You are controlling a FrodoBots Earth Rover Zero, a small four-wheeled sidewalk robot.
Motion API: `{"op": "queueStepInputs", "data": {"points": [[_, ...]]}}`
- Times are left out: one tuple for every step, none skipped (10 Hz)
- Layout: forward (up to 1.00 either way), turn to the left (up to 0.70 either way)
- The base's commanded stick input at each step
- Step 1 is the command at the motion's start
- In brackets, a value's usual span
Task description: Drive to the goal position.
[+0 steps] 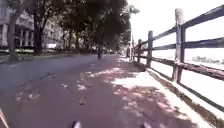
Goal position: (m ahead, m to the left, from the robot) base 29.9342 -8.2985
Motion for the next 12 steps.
{"op": "queueStepInputs", "data": {"points": [[0.70,0.00],[0.70,0.00],[0.70,0.00],[0.70,0.00],[0.70,0.00],[0.70,0.00],[0.70,0.00],[0.70,0.00],[0.70,0.00],[0.70,0.00],[0.70,0.00],[0.70,0.00]]}}
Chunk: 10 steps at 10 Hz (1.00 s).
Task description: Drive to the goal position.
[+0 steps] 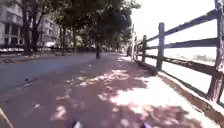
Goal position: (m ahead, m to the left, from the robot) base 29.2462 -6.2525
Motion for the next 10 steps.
{"op": "queueStepInputs", "data": {"points": [[0.70,0.00],[0.70,0.00],[0.70,0.00],[0.70,0.00],[0.70,0.00],[0.70,0.00],[0.70,0.00],[0.70,0.00],[0.70,0.00],[0.70,0.00]]}}
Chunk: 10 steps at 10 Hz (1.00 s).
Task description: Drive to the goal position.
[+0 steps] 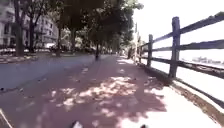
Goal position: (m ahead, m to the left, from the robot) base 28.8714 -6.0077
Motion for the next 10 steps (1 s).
{"op": "queueStepInputs", "data": {"points": [[0.70,-0.06],[0.70,-0.22],[0.70,-0.35],[0.70,-0.03],[0.70,0.00],[0.70,0.00],[0.70,0.00],[0.70,0.00],[0.70,0.00],[0.70,0.00]]}}
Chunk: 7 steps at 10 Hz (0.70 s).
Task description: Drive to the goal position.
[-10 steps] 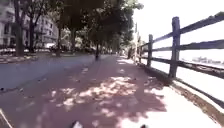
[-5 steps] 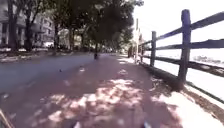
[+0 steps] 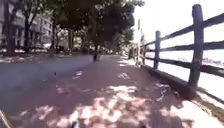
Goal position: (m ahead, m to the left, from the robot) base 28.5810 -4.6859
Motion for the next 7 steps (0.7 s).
{"op": "queueStepInputs", "data": {"points": [[0.70,-0.25],[0.70,-0.35],[0.70,-0.25],[0.70,0.00],[0.70,0.00],[0.70,0.00],[0.70,0.00]]}}
